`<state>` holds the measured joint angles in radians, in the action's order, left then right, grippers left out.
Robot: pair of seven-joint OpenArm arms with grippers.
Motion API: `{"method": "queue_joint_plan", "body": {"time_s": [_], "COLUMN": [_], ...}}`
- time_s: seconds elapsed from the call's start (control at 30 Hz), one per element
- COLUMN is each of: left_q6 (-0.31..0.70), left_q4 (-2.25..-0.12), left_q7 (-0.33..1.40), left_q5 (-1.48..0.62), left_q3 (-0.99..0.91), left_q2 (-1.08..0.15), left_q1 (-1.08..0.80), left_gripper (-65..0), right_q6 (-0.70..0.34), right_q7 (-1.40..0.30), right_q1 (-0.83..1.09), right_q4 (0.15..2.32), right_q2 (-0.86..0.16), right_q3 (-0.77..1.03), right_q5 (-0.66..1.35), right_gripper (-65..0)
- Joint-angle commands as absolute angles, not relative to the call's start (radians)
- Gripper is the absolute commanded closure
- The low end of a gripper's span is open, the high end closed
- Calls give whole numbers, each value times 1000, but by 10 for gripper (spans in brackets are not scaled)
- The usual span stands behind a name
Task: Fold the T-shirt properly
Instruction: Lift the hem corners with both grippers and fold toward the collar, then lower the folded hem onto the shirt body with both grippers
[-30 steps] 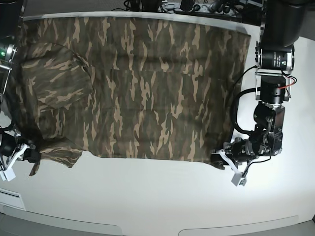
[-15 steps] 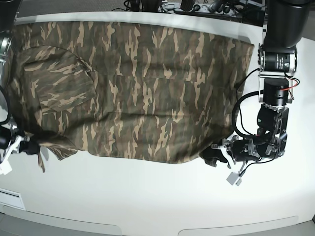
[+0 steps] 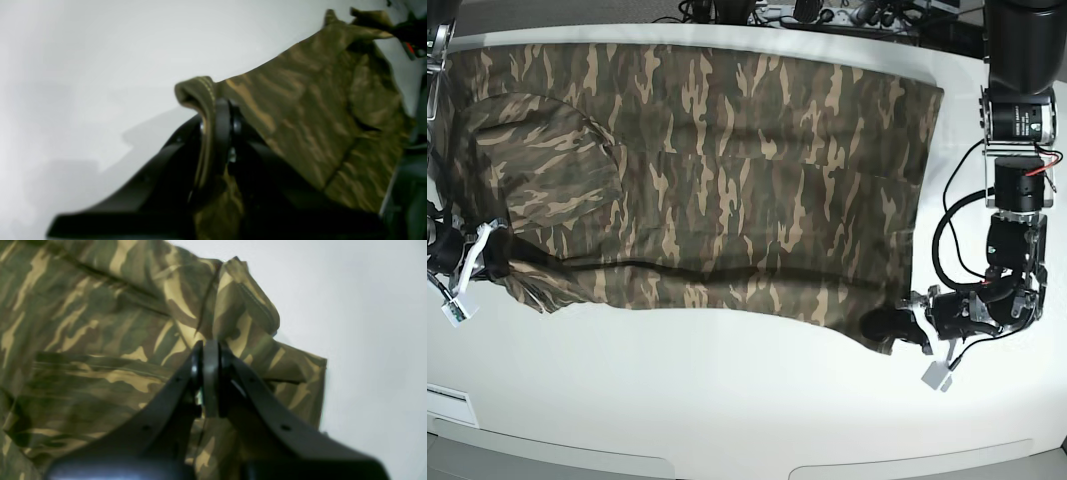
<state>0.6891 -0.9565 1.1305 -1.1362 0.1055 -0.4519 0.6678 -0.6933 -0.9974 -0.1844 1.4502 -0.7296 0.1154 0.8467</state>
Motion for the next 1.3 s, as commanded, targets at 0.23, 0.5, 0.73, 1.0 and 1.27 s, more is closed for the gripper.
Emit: {"method": "queue_joint_plan", "body": {"time_s": [0.23, 0.5, 0.73, 1.0, 1.27], "left_q6": [698, 698, 698, 698, 698], "left_q4": [-1000, -1001, -1046, -1187, -1284], "left_q7": [1284, 1337, 1389, 1388, 1385], "left_q5": [-1400, -1480, -1484, -1484, -1484], "left_q3": [101, 101, 101, 101, 101], "left_q2": [-469, -483, -501, -570, -651], "left_q1": [704, 698, 645, 543, 485], "left_gripper": [0, 0, 0, 0, 0], "right_q6": [-698, -698, -698, -698, -698], "right_q7": [-997, -1153, -1254, -1262, -1307], "right_q1": [-208, -208, -180, -70, -9], "right_q4": [1467, 1467, 1467, 1467, 1467], "right_q2": [-768, -768, -774, -782, -796], "right_q3": [147, 289, 336, 365, 490], "right_q5": [905, 1180, 1310, 1309, 1385], "right_gripper": [0, 0, 0, 0, 0]}}
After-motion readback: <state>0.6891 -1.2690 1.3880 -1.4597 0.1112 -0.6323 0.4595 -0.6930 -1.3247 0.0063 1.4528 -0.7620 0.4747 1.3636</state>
